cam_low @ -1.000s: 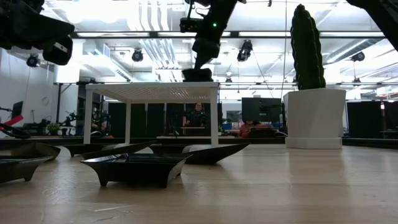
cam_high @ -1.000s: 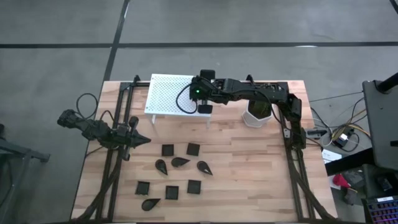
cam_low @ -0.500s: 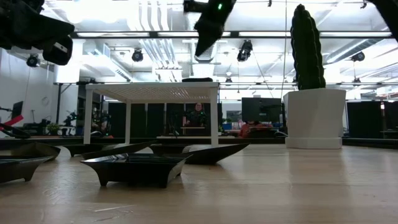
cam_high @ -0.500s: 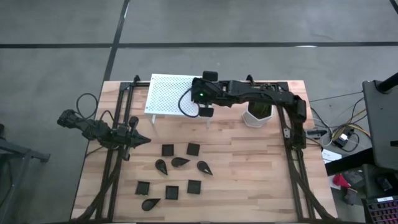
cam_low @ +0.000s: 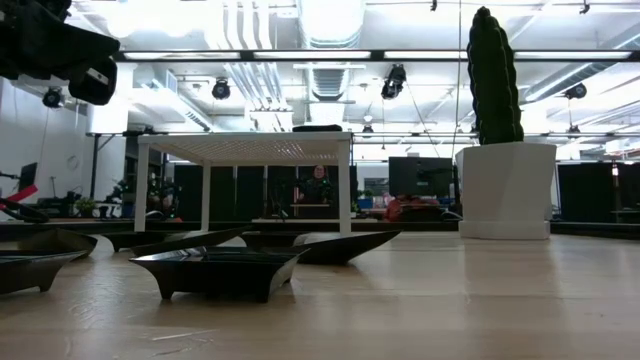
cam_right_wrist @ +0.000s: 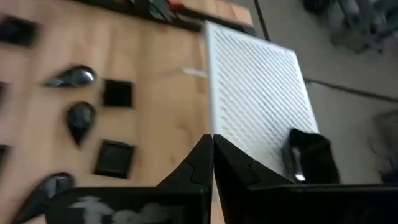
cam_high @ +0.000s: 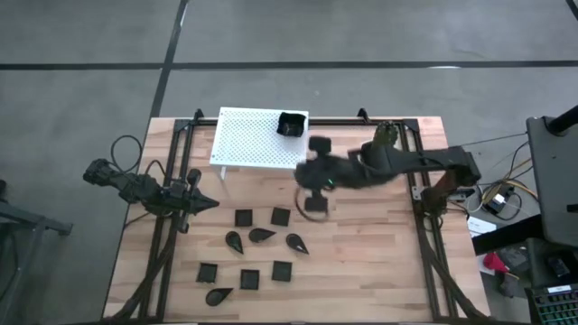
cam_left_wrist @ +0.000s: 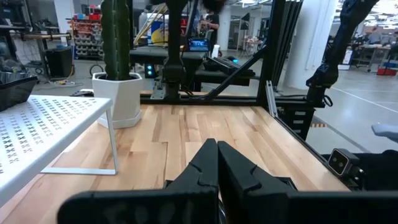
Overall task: Pick & Place Mini shaped plates
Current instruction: Put the drop-shaped plate on the shelf
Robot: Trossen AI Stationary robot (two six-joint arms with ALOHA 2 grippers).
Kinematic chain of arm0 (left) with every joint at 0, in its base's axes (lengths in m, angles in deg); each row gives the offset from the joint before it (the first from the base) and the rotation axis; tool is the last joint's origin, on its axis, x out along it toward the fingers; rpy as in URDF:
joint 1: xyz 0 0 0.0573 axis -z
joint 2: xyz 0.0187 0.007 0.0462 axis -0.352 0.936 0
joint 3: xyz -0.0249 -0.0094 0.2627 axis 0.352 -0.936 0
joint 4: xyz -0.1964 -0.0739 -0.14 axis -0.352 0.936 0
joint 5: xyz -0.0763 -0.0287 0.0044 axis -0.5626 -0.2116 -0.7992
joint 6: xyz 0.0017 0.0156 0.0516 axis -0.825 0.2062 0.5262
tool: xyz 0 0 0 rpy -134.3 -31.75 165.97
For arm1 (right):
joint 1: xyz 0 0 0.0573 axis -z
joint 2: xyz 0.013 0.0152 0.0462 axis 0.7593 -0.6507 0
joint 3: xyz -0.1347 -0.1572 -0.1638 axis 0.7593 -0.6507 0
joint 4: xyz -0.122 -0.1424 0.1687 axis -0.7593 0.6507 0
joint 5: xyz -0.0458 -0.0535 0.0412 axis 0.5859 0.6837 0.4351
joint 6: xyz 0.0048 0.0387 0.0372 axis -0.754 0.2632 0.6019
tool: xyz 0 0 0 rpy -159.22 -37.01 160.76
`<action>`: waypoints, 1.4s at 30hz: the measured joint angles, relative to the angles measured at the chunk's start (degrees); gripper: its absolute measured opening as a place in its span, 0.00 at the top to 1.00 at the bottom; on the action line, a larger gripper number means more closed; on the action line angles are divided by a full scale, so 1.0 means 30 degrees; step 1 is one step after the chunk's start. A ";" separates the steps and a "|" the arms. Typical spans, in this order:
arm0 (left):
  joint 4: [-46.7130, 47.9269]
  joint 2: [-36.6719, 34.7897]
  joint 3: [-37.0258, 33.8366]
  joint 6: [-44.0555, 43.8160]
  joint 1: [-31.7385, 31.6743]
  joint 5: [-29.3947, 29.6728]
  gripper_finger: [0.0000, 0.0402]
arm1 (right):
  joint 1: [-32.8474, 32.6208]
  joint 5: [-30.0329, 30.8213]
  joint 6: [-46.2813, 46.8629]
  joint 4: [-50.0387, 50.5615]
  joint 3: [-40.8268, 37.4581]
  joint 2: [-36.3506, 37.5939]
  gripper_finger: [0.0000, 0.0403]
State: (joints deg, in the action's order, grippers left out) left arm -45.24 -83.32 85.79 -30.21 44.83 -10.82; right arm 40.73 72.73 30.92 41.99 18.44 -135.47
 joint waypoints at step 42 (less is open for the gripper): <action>-0.1169 0.0003 -0.0004 -0.0208 -0.0004 0.0003 1.00 | -1.1493 0.3369 0.4680 -2.2432 -2.6026 1.2657 0.98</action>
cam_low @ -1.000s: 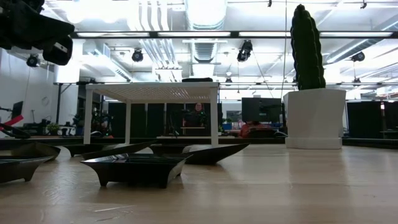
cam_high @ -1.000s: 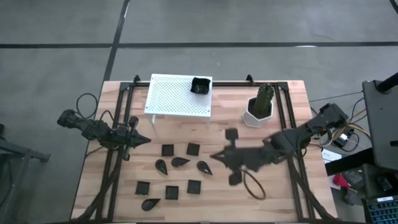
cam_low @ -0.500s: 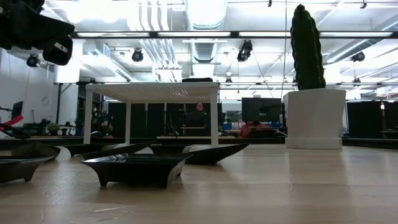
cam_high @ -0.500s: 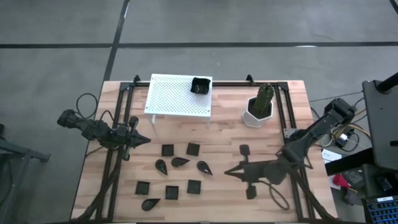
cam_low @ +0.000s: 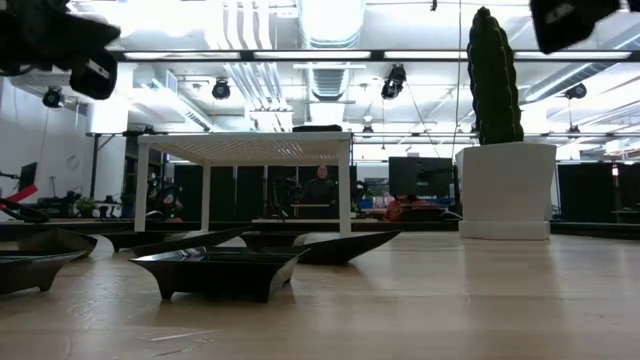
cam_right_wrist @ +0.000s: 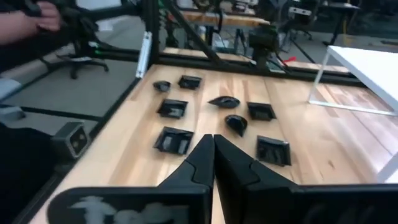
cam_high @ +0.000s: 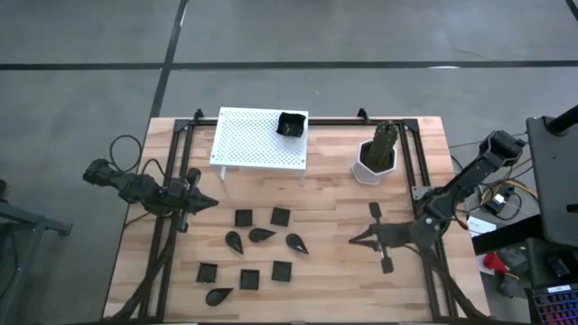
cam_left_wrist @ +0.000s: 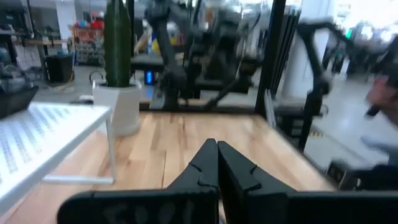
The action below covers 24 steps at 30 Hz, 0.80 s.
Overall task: Pick & Place Mini shaped plates
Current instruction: Put the drop-shaped plate on the shelf
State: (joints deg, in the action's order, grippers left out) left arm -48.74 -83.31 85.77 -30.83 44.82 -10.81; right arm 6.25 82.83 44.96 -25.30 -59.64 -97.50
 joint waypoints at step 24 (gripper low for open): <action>-0.4014 0.5402 0.0000 -0.4689 -0.0022 0.2817 0.88 | 0.0015 -0.0608 -0.3465 -0.1031 -0.8011 1.4803 0.98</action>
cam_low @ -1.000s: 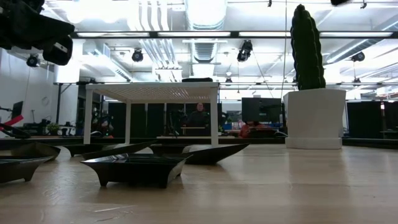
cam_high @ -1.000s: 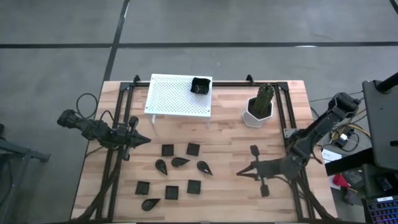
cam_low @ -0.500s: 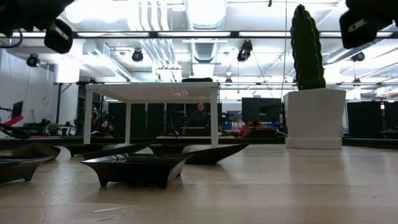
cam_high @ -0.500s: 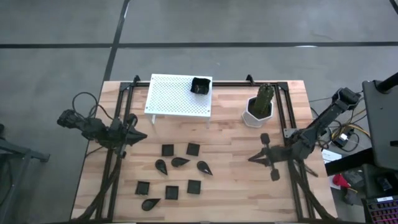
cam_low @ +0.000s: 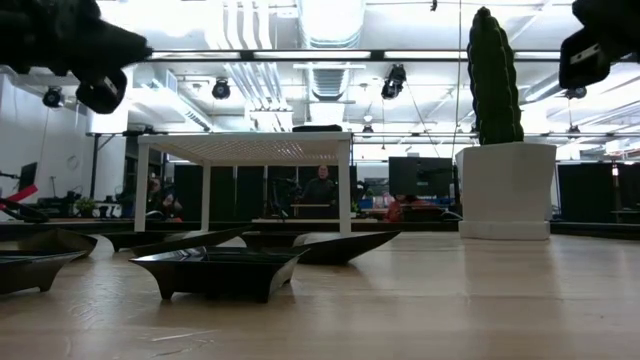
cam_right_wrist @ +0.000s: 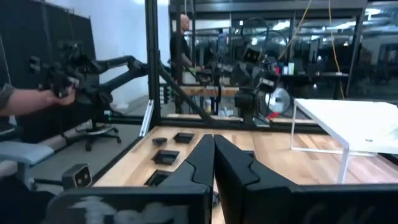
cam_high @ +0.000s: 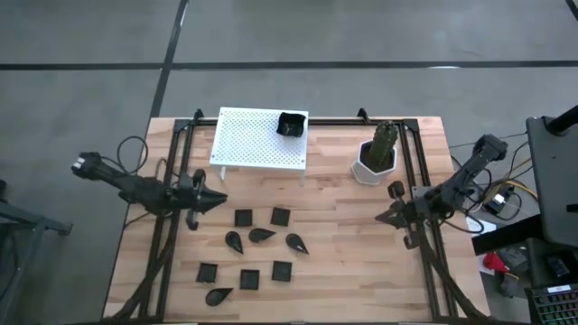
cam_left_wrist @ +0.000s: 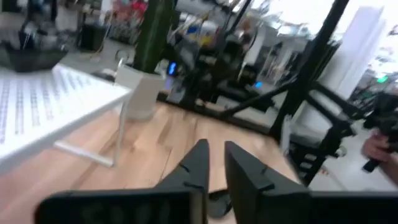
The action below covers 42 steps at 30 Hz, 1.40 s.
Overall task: Pick & Place Mini shaped plates
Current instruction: Put the drop-shaped plate on the shelf
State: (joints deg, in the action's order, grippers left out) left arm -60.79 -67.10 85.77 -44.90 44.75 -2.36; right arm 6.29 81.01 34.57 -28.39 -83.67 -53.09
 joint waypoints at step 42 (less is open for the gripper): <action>-0.0477 1.6288 0.7570 -0.1580 0.0079 -0.0006 0.59 | 0.0087 -0.3642 0.1083 0.5496 -0.0574 0.3047 0.98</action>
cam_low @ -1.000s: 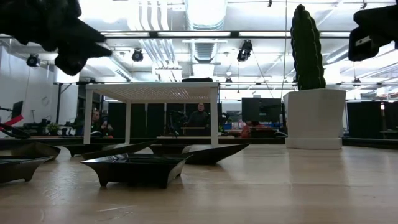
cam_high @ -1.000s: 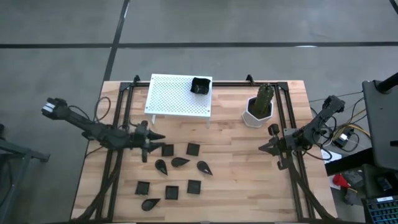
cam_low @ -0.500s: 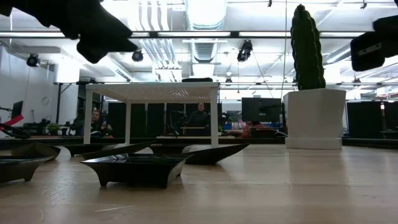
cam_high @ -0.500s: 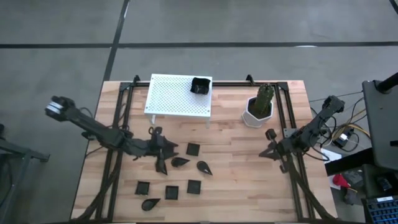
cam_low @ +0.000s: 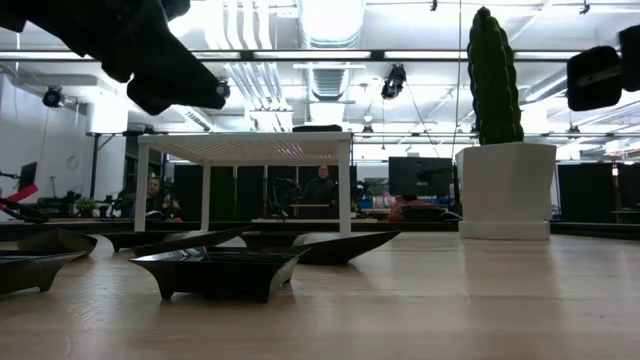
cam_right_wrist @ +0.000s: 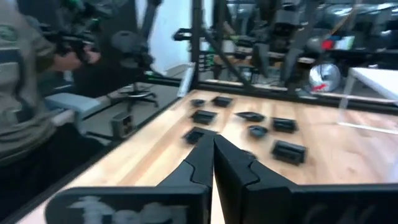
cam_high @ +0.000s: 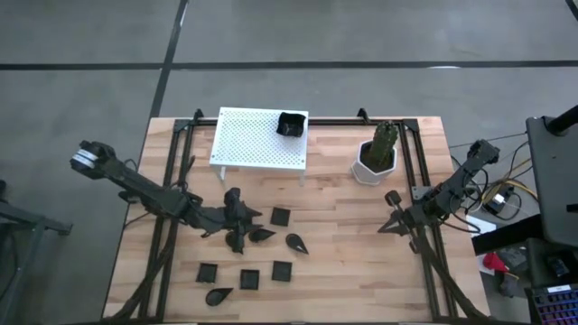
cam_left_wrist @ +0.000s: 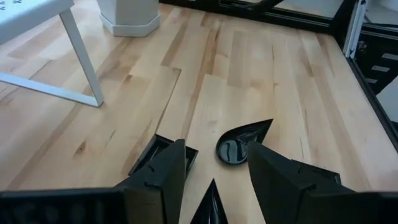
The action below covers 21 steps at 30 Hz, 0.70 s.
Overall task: Pick & Place Mini shaped plates
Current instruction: Put the drop-shaped plate on the shelf
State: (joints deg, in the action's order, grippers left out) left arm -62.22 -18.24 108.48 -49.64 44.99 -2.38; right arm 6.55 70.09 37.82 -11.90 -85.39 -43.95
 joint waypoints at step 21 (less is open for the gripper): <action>0.1428 0.3072 0.0552 -0.1340 0.1495 -0.1274 0.65 | 0.0000 0.0663 -0.0049 -0.0050 0.0000 -0.0181 0.98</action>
State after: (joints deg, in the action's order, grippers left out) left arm -57.93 -9.02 110.14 -53.66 49.47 -6.20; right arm 6.55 72.08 37.67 -12.06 -85.39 -44.49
